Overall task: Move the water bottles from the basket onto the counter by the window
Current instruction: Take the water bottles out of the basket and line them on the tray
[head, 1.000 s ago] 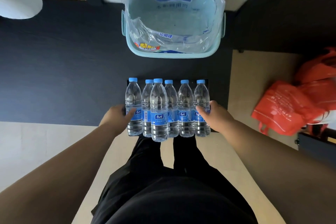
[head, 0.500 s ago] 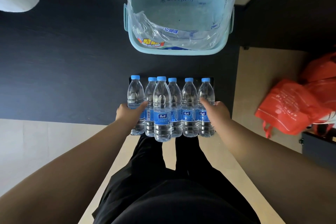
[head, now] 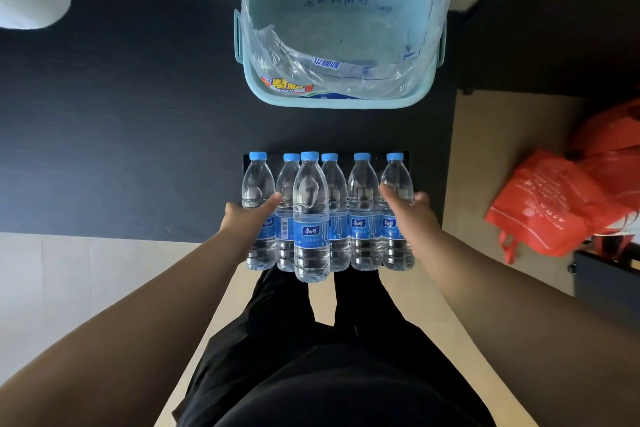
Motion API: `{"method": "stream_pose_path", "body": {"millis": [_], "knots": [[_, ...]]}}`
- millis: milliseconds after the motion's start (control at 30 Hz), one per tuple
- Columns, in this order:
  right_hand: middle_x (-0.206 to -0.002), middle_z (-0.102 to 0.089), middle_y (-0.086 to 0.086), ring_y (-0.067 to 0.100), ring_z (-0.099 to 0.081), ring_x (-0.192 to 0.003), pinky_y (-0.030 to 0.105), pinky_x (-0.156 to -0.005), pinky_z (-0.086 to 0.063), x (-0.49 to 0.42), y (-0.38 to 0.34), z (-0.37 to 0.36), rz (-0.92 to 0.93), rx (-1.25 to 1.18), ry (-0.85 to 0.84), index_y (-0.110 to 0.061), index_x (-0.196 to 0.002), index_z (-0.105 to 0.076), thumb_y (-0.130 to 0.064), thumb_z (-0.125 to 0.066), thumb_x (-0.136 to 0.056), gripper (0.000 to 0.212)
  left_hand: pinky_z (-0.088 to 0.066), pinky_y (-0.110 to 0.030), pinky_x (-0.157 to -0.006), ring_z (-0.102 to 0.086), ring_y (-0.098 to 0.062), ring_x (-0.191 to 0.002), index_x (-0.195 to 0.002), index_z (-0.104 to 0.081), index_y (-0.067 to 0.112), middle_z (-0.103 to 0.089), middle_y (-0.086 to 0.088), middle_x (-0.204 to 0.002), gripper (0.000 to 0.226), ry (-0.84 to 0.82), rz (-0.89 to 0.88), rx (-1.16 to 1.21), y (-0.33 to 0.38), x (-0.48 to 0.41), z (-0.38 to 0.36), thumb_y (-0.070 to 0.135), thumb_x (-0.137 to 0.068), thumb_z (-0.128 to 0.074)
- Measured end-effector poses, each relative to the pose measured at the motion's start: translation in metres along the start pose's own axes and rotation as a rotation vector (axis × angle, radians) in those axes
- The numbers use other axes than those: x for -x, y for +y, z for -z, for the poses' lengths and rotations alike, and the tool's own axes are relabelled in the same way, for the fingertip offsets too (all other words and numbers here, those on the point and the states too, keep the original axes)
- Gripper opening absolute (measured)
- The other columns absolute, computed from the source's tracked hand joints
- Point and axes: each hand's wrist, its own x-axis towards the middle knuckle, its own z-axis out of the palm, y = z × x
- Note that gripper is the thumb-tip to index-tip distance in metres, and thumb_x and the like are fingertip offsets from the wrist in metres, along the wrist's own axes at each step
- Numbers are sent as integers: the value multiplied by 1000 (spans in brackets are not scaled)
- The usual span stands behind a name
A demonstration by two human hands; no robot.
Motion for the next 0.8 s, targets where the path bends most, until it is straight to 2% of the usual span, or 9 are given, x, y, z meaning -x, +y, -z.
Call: {"method": "stream_pose_path", "body": {"millis": [100, 267, 400, 533, 600, 667, 700, 800], "knots": [[-90, -52, -8, 11, -57, -73, 29, -53, -38, 7, 0, 0, 11, -42, 15, -22, -151, -31, -94, -59, -59, 120, -52, -58, -97, -64, -34, -110, -139, -39, 17, -61, -9, -123, 137, 17, 3, -3, 2, 8, 3, 89, -28, -77], [-93, -60, -4, 9, -60, -72, 29, -52, -42, 23, -7, 5, 66, -105, 20, -18, -144, -36, -90, -64, -62, 112, -54, -58, -94, -67, -33, -105, -134, -42, 15, -64, -10, -117, 139, 23, -44, 17, 13, 24, 20, 91, -23, -77], [-98, -61, -8, 8, -63, -78, 27, -54, -43, 45, -21, 12, 155, -88, 19, -18, -138, -41, -85, -68, -69, 99, -55, -56, -94, -66, -31, -107, -141, -37, 14, -61, -9, -122, 128, 67, -96, 9, 27, 40, 37, 83, -43, -80], [-116, -61, -3, 10, -63, -85, 27, -56, -42, 70, -43, 19, 240, -39, 30, -15, -149, -34, -86, -64, -71, 109, -53, -51, -95, -62, -33, -113, -145, -40, 10, -61, -11, -129, 118, 118, -192, -98, 38, 58, 60, 82, -59, -76], [-127, -61, 5, 19, -65, -95, 29, -61, -46, 83, -53, 23, 275, -31, 32, -15, -150, -33, -88, -62, -70, 112, -55, -47, -89, -64, -29, -105, -139, -46, 12, -63, -8, -122, 108, 132, -263, -126, 44, 68, 73, 80, -61, -76], [-133, -60, 8, 28, -65, -107, 34, -72, -50, 96, -63, 26, 302, -29, 43, -15, -150, -32, -88, -62, -71, 111, -56, -41, -77, -66, -21, -92, -126, -51, 17, -66, -2, -108, 96, 143, -348, -165, 48, 79, 86, 81, -59, -75], [-131, -60, 6, 27, -65, -107, 35, -74, -50, 103, -68, 28, 314, -24, 51, -16, -150, -32, -87, -62, -72, 110, -55, -37, -69, -65, -18, -88, -121, -51, 19, -66, 0, -104, 91, 150, -387, -188, 50, 84, 93, 81, -58, -74], [-103, -65, -5, 15, -67, -83, 30, -60, -49, 125, -78, 30, 377, -16, 79, -22, -131, -44, -87, -61, -71, 90, -49, -28, -58, -66, -12, -83, -118, -53, 23, -67, 7, -98, 84, 179, -477, -210, 54, 98, 112, 80, -61, -75]]}}
